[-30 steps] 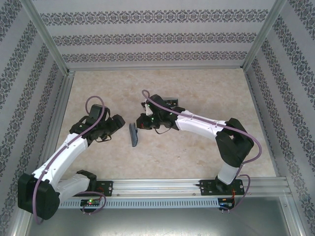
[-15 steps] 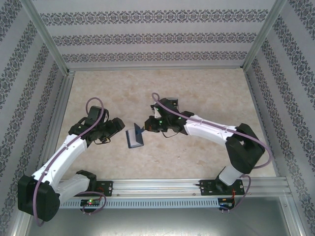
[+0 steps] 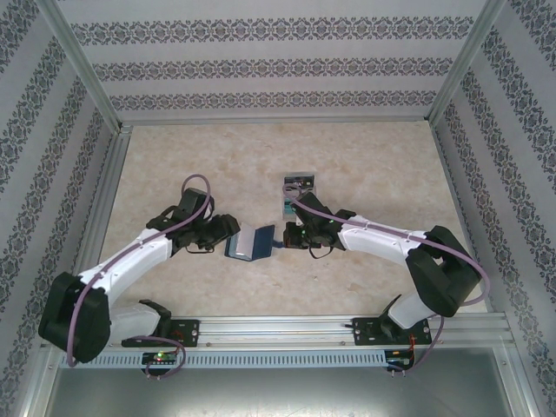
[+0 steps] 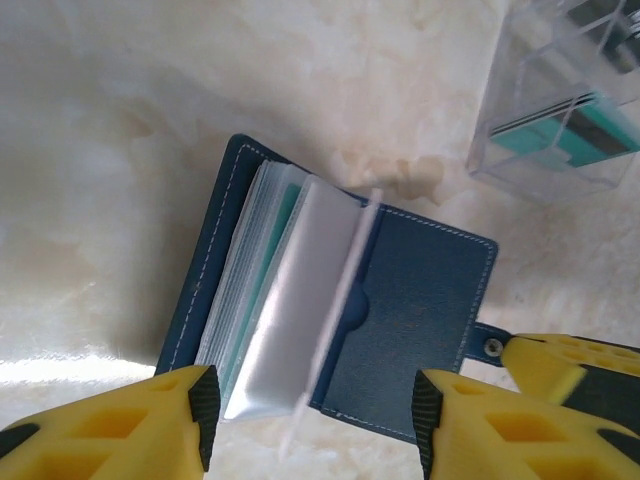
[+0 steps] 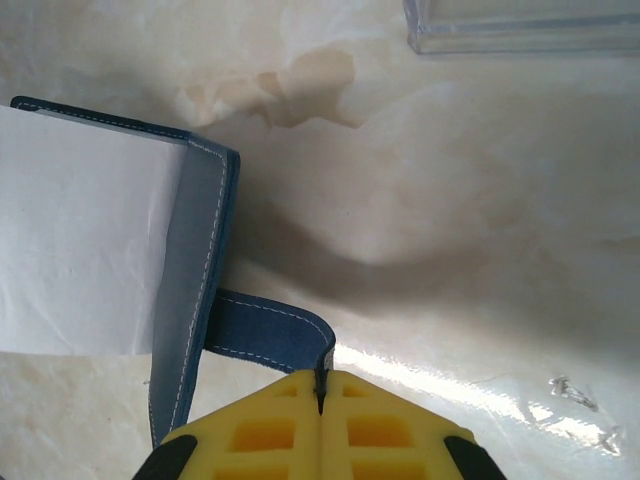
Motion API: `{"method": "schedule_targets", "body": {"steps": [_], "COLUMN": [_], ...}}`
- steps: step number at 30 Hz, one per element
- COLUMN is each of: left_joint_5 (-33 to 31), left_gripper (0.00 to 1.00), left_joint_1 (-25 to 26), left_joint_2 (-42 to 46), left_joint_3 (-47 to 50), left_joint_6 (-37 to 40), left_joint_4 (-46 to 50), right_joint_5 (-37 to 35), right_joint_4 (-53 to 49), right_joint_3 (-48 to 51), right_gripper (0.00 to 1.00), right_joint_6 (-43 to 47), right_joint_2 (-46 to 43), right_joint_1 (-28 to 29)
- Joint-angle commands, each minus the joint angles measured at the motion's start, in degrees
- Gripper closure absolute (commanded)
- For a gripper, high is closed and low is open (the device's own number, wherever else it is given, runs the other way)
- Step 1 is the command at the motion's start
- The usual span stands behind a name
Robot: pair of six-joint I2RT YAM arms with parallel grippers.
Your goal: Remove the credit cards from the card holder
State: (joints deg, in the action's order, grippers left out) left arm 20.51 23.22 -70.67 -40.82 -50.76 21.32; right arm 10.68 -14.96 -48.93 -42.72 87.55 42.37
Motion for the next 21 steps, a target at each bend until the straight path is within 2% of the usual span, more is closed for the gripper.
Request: {"method": "schedule_targets", "body": {"steps": [1, 9, 16, 21], "left_joint_5": [-0.38, 1.21, -0.94, 1.45], "left_gripper": [0.44, 0.44, 0.44, 0.44], "left_joint_1": [1.3, 3.84, 5.1, 7.23], "left_joint_2": [-1.82, -7.12, -11.18, -13.2], "left_joint_3": [-0.26, -0.65, -1.87, -2.54], "left_joint_6": [1.0, 1.52, 2.6, 1.51], "left_joint_4": [-3.48, -7.68, -5.42, -10.12], "right_joint_5": [-2.15, -1.89, -1.98, -2.07], "right_joint_4": [-0.9, -0.56, -0.47, 0.07], "right_joint_3": [-0.24, -0.48, -0.4, -0.16], "right_gripper": [1.0, 1.0, 1.0, 1.0], "right_joint_6": [1.7, 1.59, 1.5, 1.14], "right_joint_2": [0.34, 0.61, 0.69, 1.0], "right_joint_1": [0.27, 0.3, 0.56, 0.54]}}
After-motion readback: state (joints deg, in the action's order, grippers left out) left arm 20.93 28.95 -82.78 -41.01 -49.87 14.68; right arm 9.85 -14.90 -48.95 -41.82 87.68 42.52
